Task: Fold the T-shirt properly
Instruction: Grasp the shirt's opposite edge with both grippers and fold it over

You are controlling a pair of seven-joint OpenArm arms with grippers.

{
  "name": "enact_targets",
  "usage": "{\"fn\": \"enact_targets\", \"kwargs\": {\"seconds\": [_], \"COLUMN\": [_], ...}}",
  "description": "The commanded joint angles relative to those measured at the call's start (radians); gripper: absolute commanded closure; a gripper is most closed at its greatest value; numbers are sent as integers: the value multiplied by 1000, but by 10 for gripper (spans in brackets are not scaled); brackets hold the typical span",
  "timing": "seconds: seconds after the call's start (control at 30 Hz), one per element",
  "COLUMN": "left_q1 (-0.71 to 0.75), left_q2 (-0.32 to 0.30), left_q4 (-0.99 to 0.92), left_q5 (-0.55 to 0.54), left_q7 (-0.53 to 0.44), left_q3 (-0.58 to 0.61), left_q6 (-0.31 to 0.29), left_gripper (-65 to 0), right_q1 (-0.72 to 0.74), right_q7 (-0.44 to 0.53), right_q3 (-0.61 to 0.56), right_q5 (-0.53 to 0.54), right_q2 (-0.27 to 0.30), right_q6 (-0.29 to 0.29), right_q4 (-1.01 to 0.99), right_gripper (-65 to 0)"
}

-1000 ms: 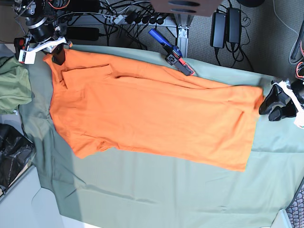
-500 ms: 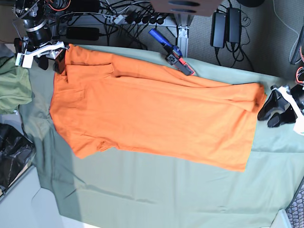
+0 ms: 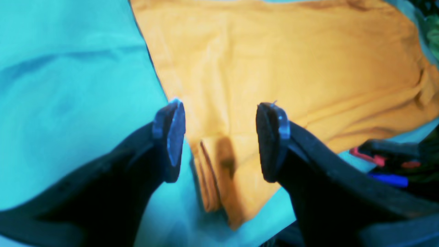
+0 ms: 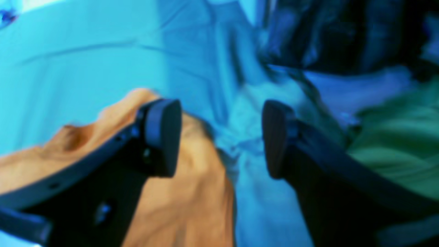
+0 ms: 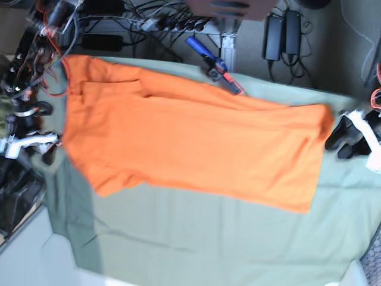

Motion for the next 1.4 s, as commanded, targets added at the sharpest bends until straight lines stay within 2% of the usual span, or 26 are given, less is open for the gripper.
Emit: {"fn": "enact_targets", "kwargs": {"seconds": [0.0,0.03,0.13,0.2,0.37,0.47,0.7,0.83,1.0,1.2,1.37], "left_q1": [-2,2,3,0,0,-10,-87,-193,-374,-597,-698], "left_q2": [-27,-34,-39,-39,-39,-39,-39,-39,-26,30,81], "left_q4": [15,15,15,15,15,14,-34,-165,-380,-646,-780], "left_q5": [-18,-19,-19,-21,-16,33,72,74,107,119,190], "left_q7": [-22,-22,-23,-30,-48,-93,-113,-128,-173,-207,-262], "left_q3": [-9,-9,-9,-9,-9,-9,-6,48,175,283,380], "left_q6": [-17,-17,-17,-17,-17,-17,-17,-17,-17,-17,-17], "left_gripper": [-358,-358,-358,-358,-358,-359,-359,-359,-359,-359,-359], "right_q1": [56,98,209,255,306,335,366,365,362,360,360], "right_q7": [26,27,26,27,30,30,27,17,1,-25,-28], "right_q3": [-7,-20,-60,-101,-216,-272,-302,-302,-302,-302,-302], "right_q5": [6,15,51,76,71,66,44,18,19,20,21], "right_q2": [31,36,42,40,28,19,-42,-70,-71,-72,-72], "right_q6": [5,26,137,156,166,166,167,168,169,169,169], "right_q4": [-61,-148,-369,-455,-491,-491,-491,-491,-491,-491,-491], "right_gripper": [-369,-369,-369,-369,-369,-369,-369,-368,-368,-368,-368]}}
